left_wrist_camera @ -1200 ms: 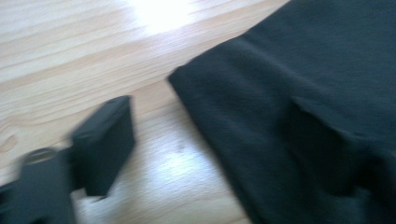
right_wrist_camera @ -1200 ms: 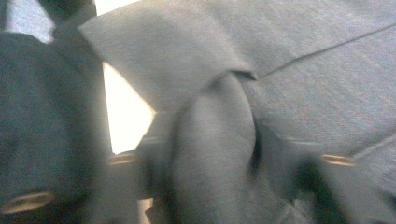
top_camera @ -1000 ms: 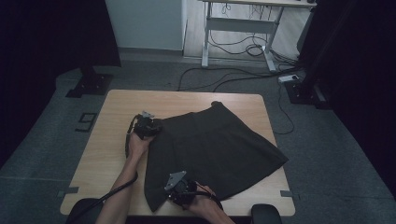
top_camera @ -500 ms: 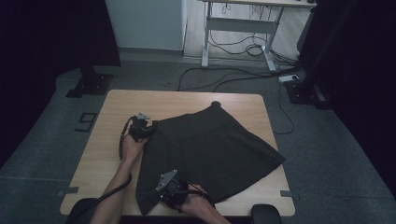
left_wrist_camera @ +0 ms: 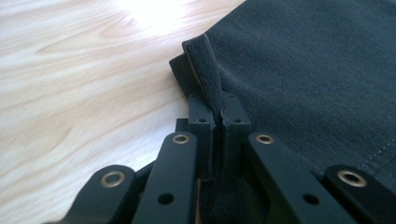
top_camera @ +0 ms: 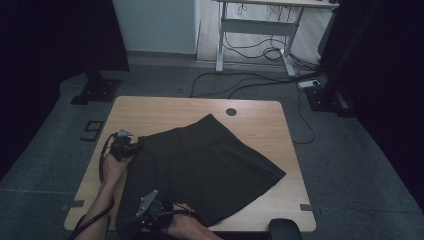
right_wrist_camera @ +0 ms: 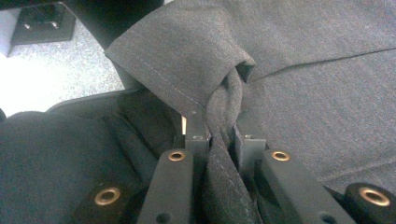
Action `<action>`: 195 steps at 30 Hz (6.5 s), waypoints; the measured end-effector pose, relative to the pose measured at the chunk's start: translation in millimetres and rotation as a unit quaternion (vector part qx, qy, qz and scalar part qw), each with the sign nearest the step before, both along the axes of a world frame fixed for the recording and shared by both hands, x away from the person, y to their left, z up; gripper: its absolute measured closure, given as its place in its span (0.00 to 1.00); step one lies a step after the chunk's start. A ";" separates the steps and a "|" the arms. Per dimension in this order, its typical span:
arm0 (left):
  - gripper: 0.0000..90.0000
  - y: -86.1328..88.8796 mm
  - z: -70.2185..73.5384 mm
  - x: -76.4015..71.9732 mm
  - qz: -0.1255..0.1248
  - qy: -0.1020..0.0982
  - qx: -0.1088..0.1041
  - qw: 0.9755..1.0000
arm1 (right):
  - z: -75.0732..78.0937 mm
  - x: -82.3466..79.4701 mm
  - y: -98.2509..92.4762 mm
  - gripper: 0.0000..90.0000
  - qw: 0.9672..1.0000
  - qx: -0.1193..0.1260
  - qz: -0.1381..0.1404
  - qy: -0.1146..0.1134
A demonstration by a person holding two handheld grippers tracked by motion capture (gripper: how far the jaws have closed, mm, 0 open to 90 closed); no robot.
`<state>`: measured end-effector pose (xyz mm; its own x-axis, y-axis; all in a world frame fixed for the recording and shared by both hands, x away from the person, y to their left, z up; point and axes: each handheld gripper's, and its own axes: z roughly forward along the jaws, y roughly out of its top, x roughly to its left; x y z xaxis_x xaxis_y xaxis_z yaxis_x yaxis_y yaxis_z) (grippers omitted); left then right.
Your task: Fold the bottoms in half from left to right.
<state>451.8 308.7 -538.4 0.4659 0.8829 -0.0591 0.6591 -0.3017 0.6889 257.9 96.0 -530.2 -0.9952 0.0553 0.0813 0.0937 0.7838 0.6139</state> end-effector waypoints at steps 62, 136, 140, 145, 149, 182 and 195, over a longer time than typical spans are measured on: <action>0.96 -270.2 116.7 119.1 -0.164 -0.105 -0.040 0.980 | 87.3 37.3 -292.9 0.89 0.942 0.058 -0.310 -0.118; 0.04 -204.6 9.3 -38.8 -0.212 -0.047 0.001 0.976 | 57.8 86.8 -293.9 0.96 0.892 0.028 -0.440 -0.095; 0.05 -205.3 16.0 -44.0 -0.212 -0.052 -0.001 0.976 | 62.8 98.1 -332.7 0.94 0.865 0.015 -0.490 -0.108; 0.05 -206.4 22.2 -51.6 -0.216 -0.047 -0.010 0.975 | 41.7 115.0 -370.4 0.58 0.837 -0.028 -0.539 -0.089; 0.03 -211.3 23.7 -56.8 -0.219 -0.037 -0.018 0.975 | 41.8 113.5 -376.0 0.38 0.835 0.007 -0.543 -0.088; 0.00 -143.1 -6.1 -63.6 -0.132 0.024 0.011 0.991 | -7.5 99.2 -315.4 0.25 0.892 -0.016 -0.450 -0.034; 0.07 -109.0 13.3 -66.9 -0.127 0.005 0.012 0.992 | -0.7 90.6 -275.6 0.23 0.909 -0.014 -0.415 -0.042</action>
